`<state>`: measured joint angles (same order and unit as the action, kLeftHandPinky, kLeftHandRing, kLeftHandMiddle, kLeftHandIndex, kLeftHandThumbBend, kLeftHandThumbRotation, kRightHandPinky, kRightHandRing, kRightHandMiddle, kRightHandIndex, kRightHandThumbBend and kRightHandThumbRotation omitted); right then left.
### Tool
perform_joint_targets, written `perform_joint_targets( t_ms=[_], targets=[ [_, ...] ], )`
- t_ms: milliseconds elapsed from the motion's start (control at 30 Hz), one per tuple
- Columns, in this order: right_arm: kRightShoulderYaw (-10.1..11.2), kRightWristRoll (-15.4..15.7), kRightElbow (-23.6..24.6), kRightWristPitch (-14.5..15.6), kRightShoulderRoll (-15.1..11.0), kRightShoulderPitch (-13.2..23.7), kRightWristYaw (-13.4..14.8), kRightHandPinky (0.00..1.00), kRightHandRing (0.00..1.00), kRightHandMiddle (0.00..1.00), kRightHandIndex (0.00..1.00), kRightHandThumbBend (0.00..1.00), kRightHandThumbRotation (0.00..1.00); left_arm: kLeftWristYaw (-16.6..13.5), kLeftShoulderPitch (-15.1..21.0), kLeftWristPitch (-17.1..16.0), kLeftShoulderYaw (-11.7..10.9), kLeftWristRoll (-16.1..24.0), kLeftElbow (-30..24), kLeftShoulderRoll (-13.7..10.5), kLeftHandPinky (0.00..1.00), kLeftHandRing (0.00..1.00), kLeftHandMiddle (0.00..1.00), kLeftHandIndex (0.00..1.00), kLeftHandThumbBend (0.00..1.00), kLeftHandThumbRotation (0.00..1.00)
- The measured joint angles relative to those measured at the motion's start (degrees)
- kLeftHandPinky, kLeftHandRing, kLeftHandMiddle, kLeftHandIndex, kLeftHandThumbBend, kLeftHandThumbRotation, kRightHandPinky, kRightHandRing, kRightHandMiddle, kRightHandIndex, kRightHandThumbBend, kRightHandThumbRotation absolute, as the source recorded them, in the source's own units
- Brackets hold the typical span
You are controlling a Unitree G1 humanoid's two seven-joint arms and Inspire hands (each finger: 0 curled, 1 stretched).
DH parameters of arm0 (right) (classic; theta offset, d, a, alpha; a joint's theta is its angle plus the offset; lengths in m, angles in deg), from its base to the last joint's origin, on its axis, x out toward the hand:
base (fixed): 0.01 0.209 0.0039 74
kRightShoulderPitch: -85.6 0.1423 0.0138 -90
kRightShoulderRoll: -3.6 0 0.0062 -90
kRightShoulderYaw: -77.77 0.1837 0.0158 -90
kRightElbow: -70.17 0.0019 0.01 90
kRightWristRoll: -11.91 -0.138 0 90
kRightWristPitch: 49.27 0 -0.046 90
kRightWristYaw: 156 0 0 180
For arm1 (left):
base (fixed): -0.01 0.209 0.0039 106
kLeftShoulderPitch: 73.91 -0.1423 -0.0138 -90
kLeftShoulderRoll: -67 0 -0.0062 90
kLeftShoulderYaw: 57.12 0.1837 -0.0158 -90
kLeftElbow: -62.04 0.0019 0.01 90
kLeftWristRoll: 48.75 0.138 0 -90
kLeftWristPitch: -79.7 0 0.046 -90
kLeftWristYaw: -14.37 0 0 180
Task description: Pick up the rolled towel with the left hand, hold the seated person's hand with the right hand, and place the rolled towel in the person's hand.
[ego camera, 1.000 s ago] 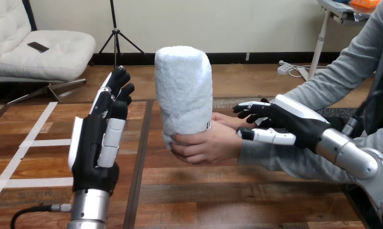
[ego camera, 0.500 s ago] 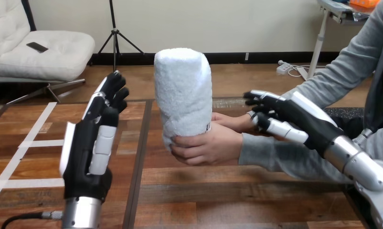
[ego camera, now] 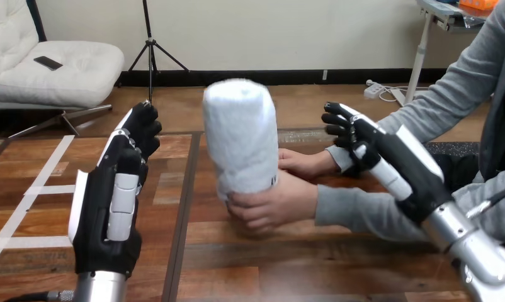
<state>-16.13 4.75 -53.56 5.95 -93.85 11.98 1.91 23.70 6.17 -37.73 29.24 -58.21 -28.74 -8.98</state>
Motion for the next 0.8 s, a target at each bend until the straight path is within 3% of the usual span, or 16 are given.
perform_joint_targets(
  t_ms=[300, 800],
  targets=[
    [0.39, -4.76, 7.14, 0.26, 3.81, -5.64, -1.39, 0.95, 0.92, 0.93, 0.93, 1.00, 1.00, 0.67, -1.59, 0.26, 0.12, -0.29, -1.48, -0.04, 0.91, 0.91, 0.90, 0.86, 0.82, 0.90],
    [0.66, -10.06, 19.51, 3.86, 8.18, -13.79, -1.71, 0.96, 0.91, 0.90, 0.90, 1.00, 1.00, 0.97, -3.35, 0.91, 0.40, -0.45, -3.95, -0.04, 0.90, 0.91, 0.90, 0.87, 0.83, 0.89]
  ],
)
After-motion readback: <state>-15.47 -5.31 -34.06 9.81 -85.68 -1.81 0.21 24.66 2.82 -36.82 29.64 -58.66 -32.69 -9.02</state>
